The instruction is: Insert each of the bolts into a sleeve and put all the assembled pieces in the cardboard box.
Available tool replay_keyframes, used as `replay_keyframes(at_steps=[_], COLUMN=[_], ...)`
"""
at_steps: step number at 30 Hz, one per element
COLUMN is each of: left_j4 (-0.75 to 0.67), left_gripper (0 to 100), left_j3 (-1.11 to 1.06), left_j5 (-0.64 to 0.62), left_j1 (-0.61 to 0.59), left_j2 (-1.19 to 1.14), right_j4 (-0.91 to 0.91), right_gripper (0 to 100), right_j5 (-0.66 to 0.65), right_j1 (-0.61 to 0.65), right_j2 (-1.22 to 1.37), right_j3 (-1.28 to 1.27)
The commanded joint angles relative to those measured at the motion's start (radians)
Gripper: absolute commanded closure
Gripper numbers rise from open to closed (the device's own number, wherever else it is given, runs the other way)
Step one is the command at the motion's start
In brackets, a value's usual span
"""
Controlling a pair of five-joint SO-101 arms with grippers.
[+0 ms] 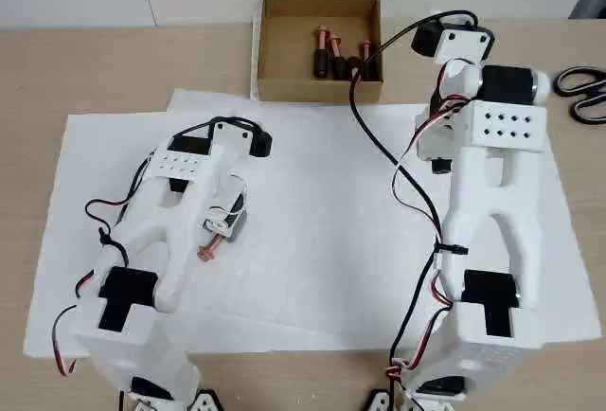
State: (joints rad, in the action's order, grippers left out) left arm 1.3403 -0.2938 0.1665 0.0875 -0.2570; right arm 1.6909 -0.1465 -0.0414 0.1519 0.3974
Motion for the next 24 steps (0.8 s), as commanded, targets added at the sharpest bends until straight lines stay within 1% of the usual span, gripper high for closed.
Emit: replay_keyframes(at_steps=[1,4,8,13,14,16,19,22,24], left_j4=[-0.023,-0.018,0.06,0.152,0.158,0.155,0.15,0.144,0.098], left_gripper=[92,100,100,100,100,100,100,100,100], left_j3=[0.007,0.008,0.012,0.051,0.059,0.061,0.062,0.062,0.061], left_j5=[0.005,0.006,0.006,0.008,0.029,0.124,0.311,0.545,0.703], left_j1=[0.003,0.015,0.087,0.189,0.198,0.203,0.196,0.164,0.135], left_j2=[-0.041,-0.02,0.055,0.224,0.256,0.315,0.37,0.379,0.371], right_j4=[0.002,0.001,-0.004,-0.004,-0.004,-0.004,-0.004,-0.004,-0.004], right_gripper=[99.5,99.5,99.5,99.5,99.5,99.5,99.5,99.5,99.5], right_j5=[-0.011,-0.011,-0.011,-0.011,-0.011,-0.011,-0.011,-0.008,-0.008], right_j1=[-0.007,-0.008,-0.008,-0.008,-0.008,-0.008,-0.008,-0.008,-0.005], right_j2=[-0.068,-0.067,-0.067,-0.067,-0.067,-0.067,-0.067,-0.067,-0.067], right_j3=[0.003,0.003,0.003,0.002,0.002,0.002,0.002,-0.006,-0.018])
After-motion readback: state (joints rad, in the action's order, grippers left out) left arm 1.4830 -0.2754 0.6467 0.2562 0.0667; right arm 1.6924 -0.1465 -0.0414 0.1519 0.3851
